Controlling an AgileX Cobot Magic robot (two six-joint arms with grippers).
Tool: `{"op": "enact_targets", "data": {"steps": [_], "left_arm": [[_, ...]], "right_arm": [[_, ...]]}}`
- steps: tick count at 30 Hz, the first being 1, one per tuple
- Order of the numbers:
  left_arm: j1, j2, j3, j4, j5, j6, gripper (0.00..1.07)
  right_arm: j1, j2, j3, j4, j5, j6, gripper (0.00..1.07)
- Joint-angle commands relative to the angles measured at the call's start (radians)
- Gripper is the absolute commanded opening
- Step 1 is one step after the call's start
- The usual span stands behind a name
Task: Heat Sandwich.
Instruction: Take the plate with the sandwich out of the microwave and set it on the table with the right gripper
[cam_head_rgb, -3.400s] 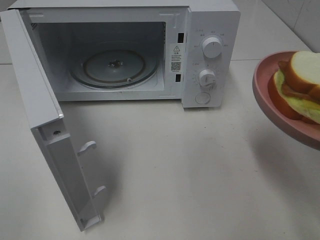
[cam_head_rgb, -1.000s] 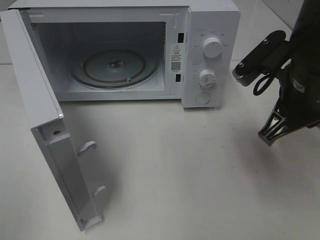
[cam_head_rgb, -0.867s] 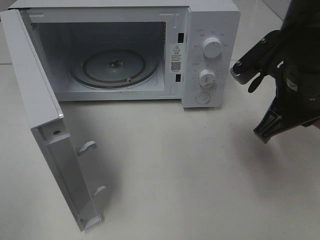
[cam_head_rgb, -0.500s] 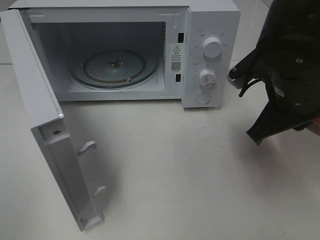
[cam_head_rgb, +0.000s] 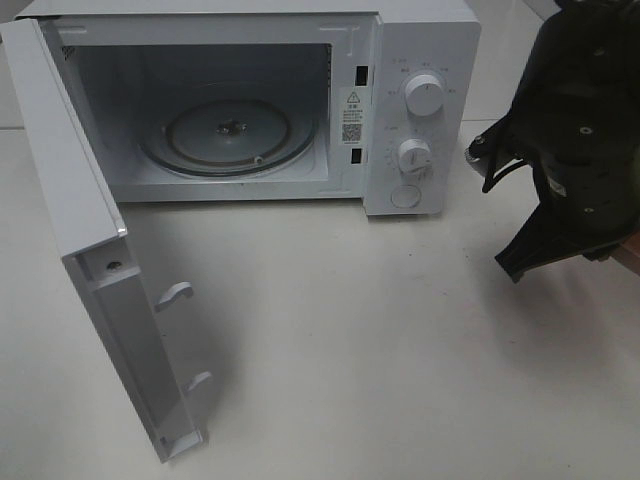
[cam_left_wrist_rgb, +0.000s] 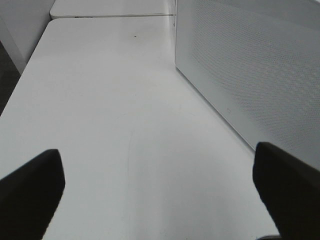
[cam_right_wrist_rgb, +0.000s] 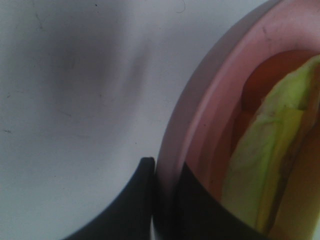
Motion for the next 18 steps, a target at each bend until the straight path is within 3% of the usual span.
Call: {"op": "enact_targets", "data": {"steps": [1,18], "left_arm": [[-0.008,-0.026,0.003,-0.003,-0.007,-0.003,0.97],[-0.008,-0.026,0.003,-0.003,-0.007,-0.003,0.97]], "right_arm": [[-0.011,0.024,-0.002,-0.048,0.012,0.023,0.06],[-0.011,0.065,0.098,-0.104,-0.104,0.132,0.06]]}}
